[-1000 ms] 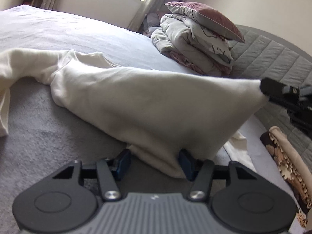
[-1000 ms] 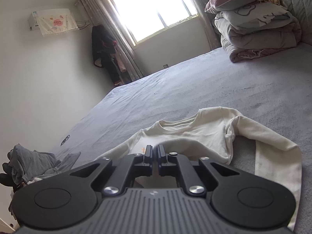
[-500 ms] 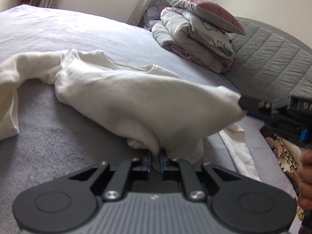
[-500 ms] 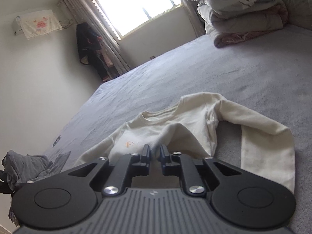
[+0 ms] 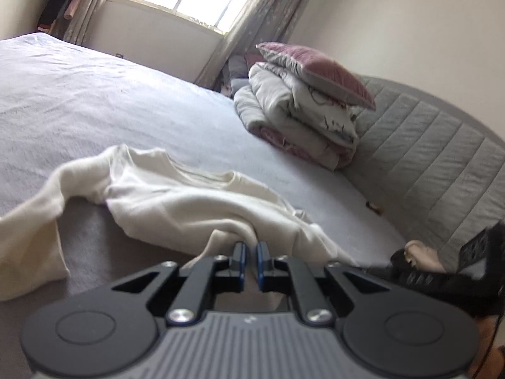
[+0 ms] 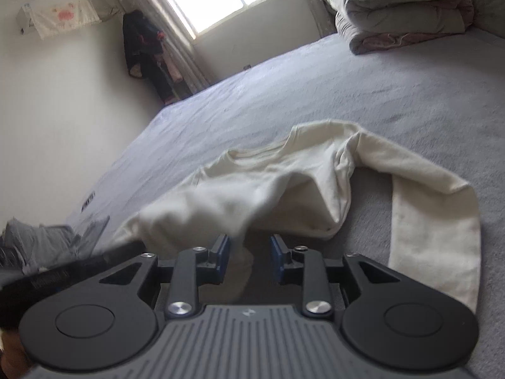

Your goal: Fold clothes

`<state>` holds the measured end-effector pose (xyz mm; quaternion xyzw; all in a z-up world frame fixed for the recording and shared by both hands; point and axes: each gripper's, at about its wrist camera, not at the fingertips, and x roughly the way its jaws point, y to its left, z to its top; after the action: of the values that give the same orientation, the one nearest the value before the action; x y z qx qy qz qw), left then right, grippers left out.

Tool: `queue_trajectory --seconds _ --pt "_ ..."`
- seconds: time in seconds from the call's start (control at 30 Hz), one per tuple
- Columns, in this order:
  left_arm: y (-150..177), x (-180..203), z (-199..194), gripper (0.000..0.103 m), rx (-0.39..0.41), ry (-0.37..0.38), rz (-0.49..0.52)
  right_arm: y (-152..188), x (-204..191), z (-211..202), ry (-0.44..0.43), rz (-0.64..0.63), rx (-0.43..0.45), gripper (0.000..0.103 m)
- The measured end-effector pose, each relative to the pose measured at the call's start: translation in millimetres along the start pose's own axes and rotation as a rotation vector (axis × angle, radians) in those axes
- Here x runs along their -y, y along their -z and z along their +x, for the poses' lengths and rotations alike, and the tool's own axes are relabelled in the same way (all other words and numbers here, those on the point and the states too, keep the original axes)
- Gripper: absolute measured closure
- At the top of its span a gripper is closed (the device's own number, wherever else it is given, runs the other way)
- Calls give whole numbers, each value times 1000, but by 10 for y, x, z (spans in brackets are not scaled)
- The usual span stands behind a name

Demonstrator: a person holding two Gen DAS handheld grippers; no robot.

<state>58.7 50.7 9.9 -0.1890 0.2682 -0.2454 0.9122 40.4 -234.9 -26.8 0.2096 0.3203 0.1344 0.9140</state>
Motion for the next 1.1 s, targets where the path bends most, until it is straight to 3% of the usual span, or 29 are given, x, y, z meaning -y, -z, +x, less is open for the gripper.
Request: queue_trajectory --seconds 0.13,0.33,0.4,0.63,0.67,0.7,0.77,1.1 --pt "-62 -56 -1 96 6 13 -28 144 -116 147 -11 -36 -64 71" --pt "-87 -106 -12 96 4 33 -62 337 -307 339 -28 -118 -133 57" --pt "-102 -102 -43 96 12 40 -61 377 -351 378 -9 -163 -134 51" --pt "-124 -113 -118 96 21 56 -57 361 -355 467 -11 -210 -71 51" --pt "-124 -117 -127 96 21 55 -55 340 -355 434 -21 -205 -57 56" --pt "-124 -120 -136 96 20 53 -51 311 -362 380 -33 -200 -43 76" --pt "-123 -126 -154 96 18 49 -43 252 -375 273 -56 -189 -15 96" --pt "-200 -169 -447 96 70 45 -35 -41 -441 -263 -173 -135 128 97"
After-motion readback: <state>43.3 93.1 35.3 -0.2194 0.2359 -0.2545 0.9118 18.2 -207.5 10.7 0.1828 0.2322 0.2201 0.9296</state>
